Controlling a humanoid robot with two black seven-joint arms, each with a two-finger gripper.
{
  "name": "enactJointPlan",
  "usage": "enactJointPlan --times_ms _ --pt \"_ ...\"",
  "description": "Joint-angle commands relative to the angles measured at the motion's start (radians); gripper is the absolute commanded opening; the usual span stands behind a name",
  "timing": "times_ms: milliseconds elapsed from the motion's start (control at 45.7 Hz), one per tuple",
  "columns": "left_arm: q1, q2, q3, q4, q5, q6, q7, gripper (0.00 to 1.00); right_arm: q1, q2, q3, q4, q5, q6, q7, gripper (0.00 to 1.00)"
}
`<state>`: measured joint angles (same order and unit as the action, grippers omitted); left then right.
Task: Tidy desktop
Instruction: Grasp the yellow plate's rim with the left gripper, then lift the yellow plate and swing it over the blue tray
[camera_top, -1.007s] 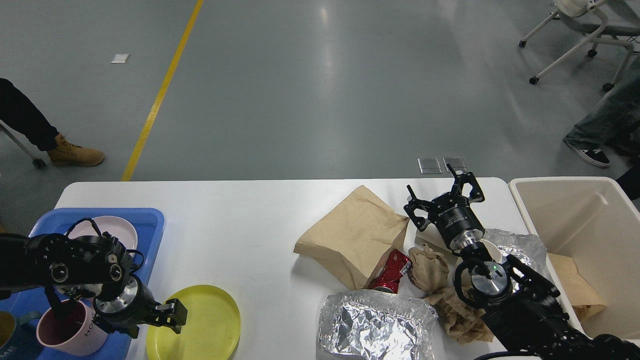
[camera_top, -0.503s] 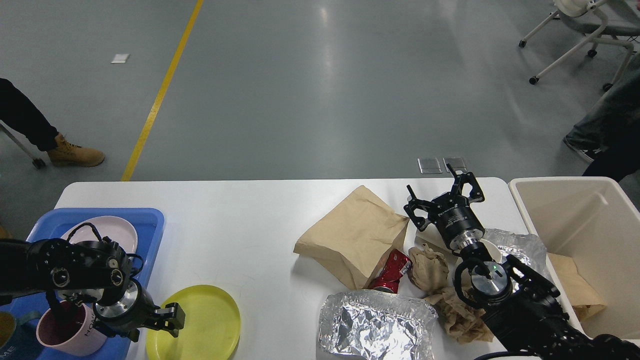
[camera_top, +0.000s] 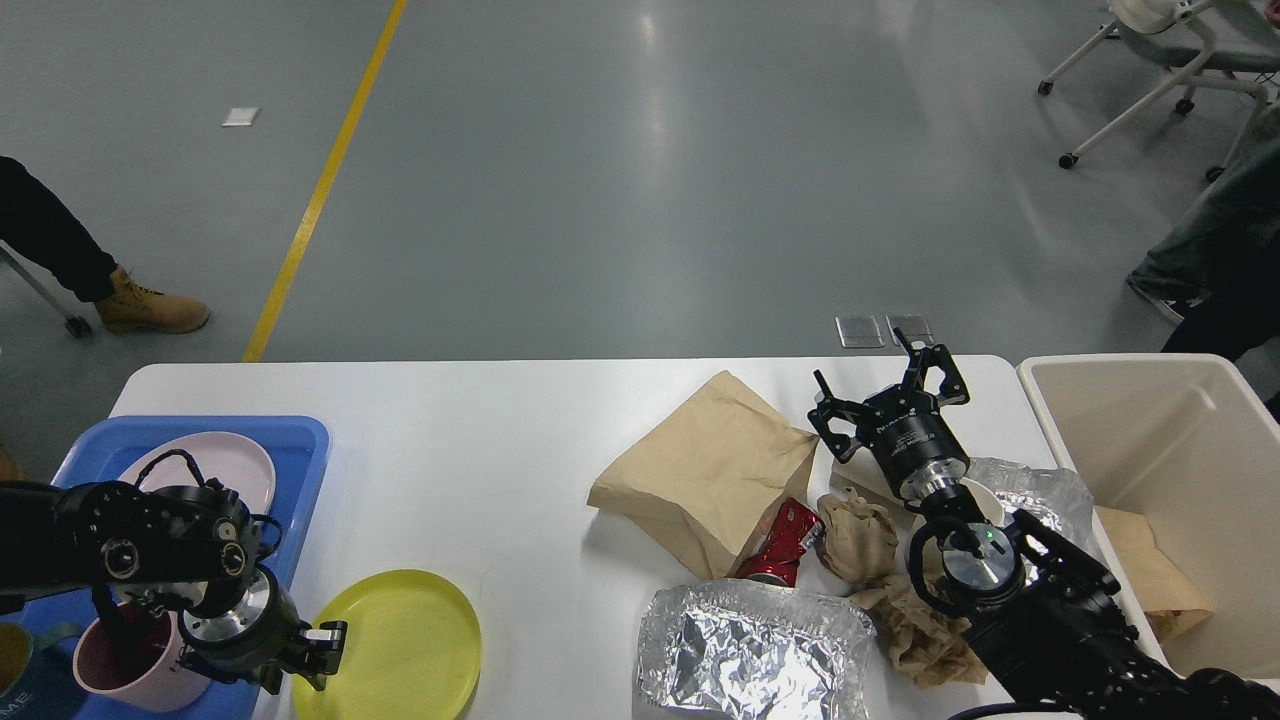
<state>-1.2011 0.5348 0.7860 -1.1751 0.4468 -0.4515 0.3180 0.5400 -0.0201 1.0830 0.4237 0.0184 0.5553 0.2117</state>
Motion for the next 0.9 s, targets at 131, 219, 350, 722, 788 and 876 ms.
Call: enactJointPlan --times_ms 131,219,350,722,788,876 --pt "0.005 -0.003 -0.014 -0.001 0.000 -0.003 0.030 0.27 0.000 0.000 0.000 0.001 0.000 0.000 0.000 1.00" --pt "0.005 -0.003 -0.024 0.000 0.000 -0.018 0.033 0.25 0.000 0.000 0.000 0.001 0.000 0.000 0.000 1.00" --pt "0.006 -0.004 -0.030 0.000 -0.002 -0.042 0.049 0.17 0.000 0.000 0.000 0.001 0.000 0.000 0.000 1.00" --pt "0.018 -0.004 -0.045 0.000 -0.003 -0.073 0.073 0.07 0.000 0.000 0.000 0.000 0.000 0.000 0.000 1.00" --pt "0.018 -0.003 -0.047 0.000 -0.005 -0.093 0.073 0.00 0.000 0.000 0.000 0.001 0.000 0.000 0.000 1.00" --pt "0.018 -0.004 -0.047 0.000 -0.010 -0.105 0.073 0.00 0.000 0.000 0.000 0.001 0.000 0.000 0.000 1.00"
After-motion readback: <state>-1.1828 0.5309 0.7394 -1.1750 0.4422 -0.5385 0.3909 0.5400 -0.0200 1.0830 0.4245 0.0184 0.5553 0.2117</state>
